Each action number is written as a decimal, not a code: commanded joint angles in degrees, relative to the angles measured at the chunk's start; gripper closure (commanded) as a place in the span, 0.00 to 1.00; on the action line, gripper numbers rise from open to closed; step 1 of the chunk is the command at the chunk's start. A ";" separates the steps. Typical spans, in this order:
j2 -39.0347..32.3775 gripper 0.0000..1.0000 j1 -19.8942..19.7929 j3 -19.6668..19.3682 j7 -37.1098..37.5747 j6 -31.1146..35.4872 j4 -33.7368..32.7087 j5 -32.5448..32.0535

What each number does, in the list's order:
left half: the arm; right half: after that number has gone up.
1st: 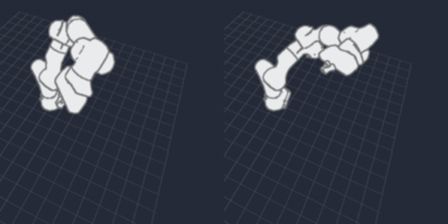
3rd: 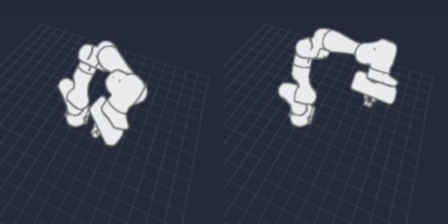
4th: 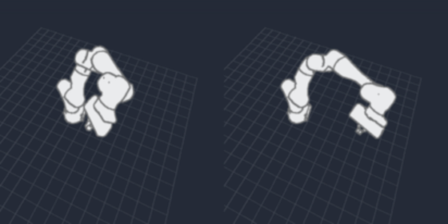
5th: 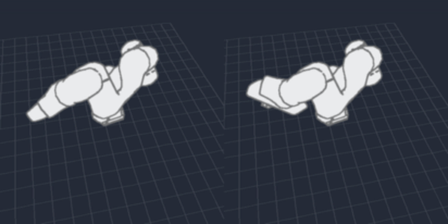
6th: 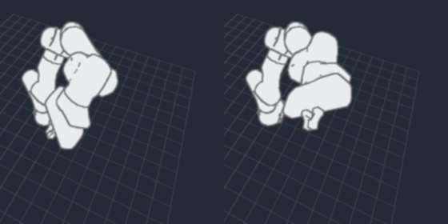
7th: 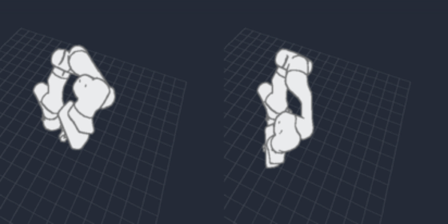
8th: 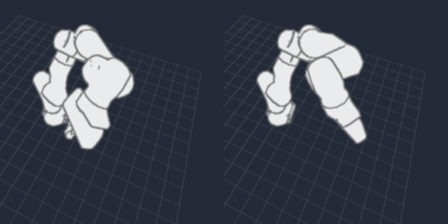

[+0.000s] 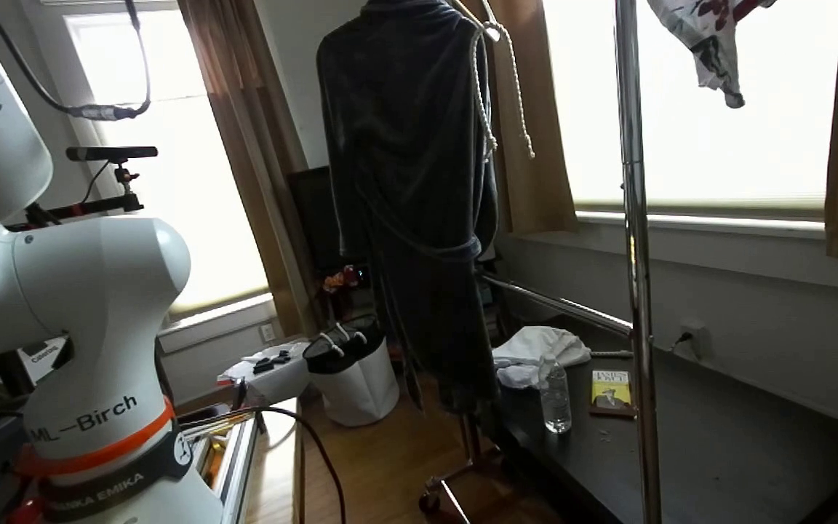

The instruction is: Move the white towel to the top rod

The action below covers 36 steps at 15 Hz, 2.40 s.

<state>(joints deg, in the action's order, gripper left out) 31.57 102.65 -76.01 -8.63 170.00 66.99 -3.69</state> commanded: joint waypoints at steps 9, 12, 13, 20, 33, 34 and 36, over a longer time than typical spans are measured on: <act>-1.61 0.99 -45.55 28.18 21.27 -13.42 25.05 -2.85; 1.35 0.99 -58.32 37.34 29.80 -14.52 34.35 -7.07; 2.24 0.99 -61.94 39.74 32.38 -14.99 36.85 -8.49; 5.31 0.99 -82.21 53.53 29.97 -13.48 55.06 11.77; 5.91 0.99 -94.02 63.01 24.27 -17.39 63.12 32.10; 6.03 0.99 -94.68 63.45 24.51 -17.48 63.55 32.43; 6.48 0.99 -95.35 63.87 24.78 -18.00 64.41 33.34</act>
<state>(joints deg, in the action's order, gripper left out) 35.46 9.68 -13.64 16.46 154.64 128.33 27.21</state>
